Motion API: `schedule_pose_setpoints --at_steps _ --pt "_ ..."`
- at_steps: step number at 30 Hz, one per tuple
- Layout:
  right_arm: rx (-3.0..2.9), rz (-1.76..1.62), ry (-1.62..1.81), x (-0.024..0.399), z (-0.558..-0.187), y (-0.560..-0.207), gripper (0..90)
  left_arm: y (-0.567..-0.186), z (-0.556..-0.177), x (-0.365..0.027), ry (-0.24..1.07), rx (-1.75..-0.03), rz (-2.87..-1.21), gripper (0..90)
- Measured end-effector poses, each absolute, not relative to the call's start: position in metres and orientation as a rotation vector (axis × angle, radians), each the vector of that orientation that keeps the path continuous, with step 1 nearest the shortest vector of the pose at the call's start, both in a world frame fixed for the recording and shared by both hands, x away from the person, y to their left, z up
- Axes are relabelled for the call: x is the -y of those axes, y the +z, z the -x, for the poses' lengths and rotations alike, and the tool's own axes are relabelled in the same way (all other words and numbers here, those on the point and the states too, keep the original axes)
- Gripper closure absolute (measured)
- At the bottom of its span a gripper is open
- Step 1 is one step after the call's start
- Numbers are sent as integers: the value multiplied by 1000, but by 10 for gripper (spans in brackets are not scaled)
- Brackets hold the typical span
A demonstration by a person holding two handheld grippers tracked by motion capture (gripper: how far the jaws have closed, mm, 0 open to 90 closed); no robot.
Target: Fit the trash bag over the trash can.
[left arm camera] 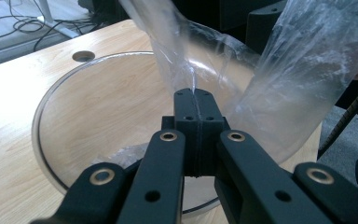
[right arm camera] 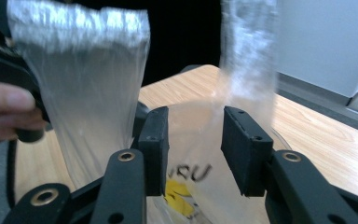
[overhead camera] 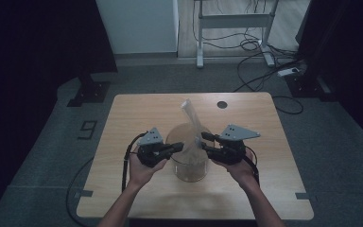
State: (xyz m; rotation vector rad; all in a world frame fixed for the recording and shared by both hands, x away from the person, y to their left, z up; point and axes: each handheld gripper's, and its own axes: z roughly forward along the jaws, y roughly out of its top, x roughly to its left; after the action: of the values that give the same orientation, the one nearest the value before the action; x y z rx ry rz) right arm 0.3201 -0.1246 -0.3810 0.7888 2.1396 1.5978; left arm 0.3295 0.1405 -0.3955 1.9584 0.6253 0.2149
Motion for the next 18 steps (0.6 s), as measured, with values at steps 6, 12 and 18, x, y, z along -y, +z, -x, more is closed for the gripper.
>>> schedule_pose_setpoints --at_steps 6,12,18 --pt "-2189 -819 1550 115 -319 -388 569 -395 -328 -141 219 -629 -1953 900" --pt "-2249 -769 1378 102 -311 -402 697 -397 -327 -143 227 -632 -1948 900" --pt "-2275 -737 1372 106 -311 -407 896 -398 -325 -148 251 -634 -1943 900"
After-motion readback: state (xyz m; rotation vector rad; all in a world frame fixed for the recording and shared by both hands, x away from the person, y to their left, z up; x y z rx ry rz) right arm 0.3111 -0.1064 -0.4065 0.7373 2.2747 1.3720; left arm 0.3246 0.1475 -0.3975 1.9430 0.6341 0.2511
